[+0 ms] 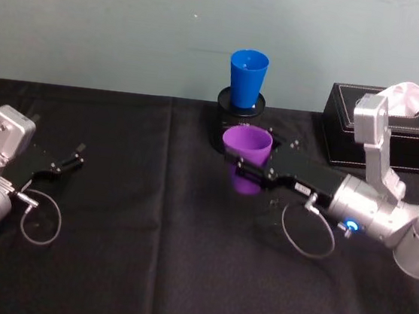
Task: Pick up one cup with a gripper and tap it against the other cup.
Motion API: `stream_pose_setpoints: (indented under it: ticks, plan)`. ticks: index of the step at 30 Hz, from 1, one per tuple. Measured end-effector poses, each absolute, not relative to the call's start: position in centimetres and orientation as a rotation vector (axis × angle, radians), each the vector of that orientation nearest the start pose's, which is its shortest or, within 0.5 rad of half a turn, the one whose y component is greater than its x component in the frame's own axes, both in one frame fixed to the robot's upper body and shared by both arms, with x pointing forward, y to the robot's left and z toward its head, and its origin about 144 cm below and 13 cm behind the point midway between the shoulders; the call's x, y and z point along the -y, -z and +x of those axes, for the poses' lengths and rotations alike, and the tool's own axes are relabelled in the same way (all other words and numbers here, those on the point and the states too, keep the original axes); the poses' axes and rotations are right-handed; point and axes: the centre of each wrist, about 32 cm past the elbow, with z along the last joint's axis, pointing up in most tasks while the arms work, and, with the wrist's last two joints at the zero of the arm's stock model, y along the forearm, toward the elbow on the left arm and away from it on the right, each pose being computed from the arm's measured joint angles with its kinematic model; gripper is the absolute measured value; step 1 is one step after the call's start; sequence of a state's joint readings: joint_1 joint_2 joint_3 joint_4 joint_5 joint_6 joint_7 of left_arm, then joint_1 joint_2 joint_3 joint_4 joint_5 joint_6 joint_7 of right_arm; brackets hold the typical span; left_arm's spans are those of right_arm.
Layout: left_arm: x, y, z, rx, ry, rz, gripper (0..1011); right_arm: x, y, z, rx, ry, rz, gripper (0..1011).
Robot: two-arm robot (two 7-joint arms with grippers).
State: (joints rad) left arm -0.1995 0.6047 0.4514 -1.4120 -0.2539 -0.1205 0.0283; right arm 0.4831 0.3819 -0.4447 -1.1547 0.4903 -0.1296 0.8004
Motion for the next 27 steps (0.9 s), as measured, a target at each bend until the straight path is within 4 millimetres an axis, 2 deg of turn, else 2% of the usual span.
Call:
stream_pose_setpoints:
  ticks: [7, 14, 27]
  plan:
    - [-31.0, -114.0, 48.9, 0.285, -1.248, 0.304, 1000, 27.8, -114.6, 57.3, 0.068, 0.505, -0.02, 726]
    - [-31.0, -114.0, 48.9, 0.285, -1.248, 0.304, 1000, 28.0, -113.0, 57.7, 0.058, 0.48, -0.035, 726]
    - [-31.0, -114.0, 48.9, 0.285, -1.248, 0.304, 1000, 27.9, -111.9, 58.0, 0.023, 0.477, -0.078, 726]
